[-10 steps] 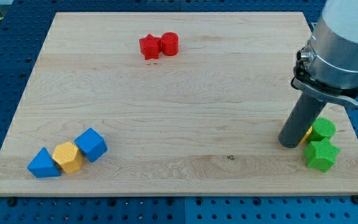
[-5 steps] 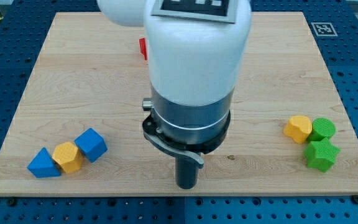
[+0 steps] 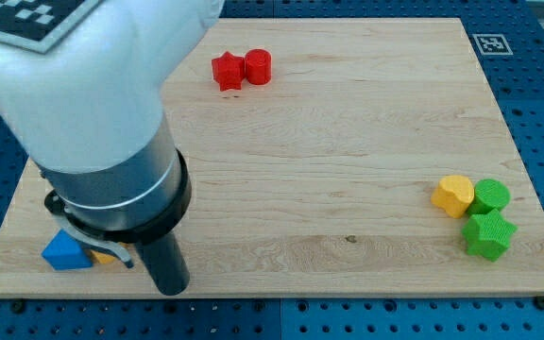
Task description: Point your arm at the blue triangle
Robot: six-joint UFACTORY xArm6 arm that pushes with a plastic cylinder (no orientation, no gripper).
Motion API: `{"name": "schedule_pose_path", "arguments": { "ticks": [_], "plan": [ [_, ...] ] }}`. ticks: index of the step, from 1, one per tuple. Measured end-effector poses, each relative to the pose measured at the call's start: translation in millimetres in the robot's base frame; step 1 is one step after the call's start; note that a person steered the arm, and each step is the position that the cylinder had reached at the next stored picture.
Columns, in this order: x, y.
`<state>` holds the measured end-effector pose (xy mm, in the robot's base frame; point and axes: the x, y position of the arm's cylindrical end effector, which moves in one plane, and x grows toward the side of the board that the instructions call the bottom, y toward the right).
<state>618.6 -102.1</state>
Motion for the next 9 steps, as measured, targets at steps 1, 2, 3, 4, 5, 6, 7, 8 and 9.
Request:
{"name": "schedule_pose_path", "arguments": {
  "ticks": [1, 2, 3, 4, 5, 6, 7, 8, 9],
  "plan": [
    [-13, 23],
    [-46, 32],
    [-96, 32],
    [-142, 3],
    [-148, -66],
    [-148, -133],
    [-127, -162],
    [-94, -163],
    [-65, -144]
  ]
}}
